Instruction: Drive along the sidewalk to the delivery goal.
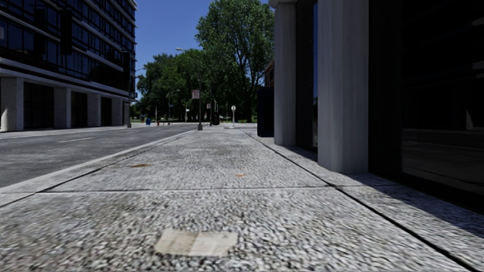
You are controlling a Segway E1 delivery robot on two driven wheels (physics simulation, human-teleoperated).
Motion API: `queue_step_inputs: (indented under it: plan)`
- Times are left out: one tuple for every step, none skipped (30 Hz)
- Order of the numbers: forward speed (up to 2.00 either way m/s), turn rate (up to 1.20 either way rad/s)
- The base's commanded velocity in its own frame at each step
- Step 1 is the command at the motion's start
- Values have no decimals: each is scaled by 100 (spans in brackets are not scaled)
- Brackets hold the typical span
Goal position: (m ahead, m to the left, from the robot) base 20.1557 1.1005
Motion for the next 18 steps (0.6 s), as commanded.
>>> queue_step_inputs:
  plan:
    - [200,0]
    - [200,0]
    - [200,0]
    - [200,0]
    - [200,0]
    - [200,0]
    - [200,0]
    - [200,0]
    - [200,0]
    - [200,0]
    - [200,0]
    - [200,0]
    - [200,0]
    - [200,0]
    - [200,0]
    - [200,0]
    - [200,0]
    - [200,0]
